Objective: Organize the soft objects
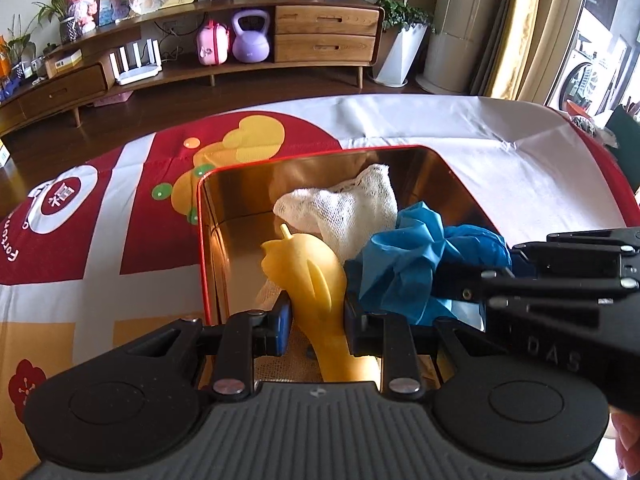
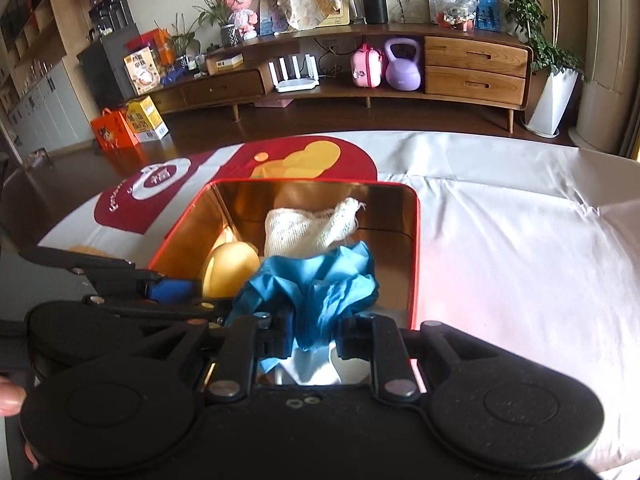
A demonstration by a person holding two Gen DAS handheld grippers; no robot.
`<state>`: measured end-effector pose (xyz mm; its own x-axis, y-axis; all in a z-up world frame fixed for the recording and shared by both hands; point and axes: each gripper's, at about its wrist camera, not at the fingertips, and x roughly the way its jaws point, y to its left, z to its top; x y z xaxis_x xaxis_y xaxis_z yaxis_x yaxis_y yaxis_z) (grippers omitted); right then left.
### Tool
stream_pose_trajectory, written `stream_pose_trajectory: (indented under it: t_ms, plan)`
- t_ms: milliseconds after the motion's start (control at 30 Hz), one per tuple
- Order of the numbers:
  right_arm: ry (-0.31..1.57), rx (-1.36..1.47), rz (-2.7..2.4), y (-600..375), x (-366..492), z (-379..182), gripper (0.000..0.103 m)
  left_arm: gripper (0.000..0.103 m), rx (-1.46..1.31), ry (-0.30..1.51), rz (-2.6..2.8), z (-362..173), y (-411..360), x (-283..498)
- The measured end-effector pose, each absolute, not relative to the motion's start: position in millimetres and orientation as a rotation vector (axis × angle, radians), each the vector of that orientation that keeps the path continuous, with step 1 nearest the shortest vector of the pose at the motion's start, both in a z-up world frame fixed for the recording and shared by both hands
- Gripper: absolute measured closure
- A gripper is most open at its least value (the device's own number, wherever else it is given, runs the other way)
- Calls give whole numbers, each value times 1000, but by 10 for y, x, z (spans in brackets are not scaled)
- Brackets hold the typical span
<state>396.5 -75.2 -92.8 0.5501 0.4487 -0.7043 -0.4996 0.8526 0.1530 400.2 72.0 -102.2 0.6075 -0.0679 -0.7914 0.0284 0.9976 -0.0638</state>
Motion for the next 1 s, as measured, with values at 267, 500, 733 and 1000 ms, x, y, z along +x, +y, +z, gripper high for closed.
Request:
stream_pose_trajectory:
  t_ms: [267, 500, 733, 1000]
  plan:
    - [820, -96, 549, -787, 3912, -868, 73, 77, -50, 921, -47, -1018, 704, 3985]
    - [818, -76, 550, -895, 3822, -772, 55, 74, -73, 932, -38, -931, 711, 3917]
    - [802, -71, 562, -978, 3676, -605, 43, 62, -84, 913, -33, -812, 727, 3770]
    - [773, -67, 564, -1073, 3421, -356, 36, 46, -111, 852, -54, -541, 737, 3502]
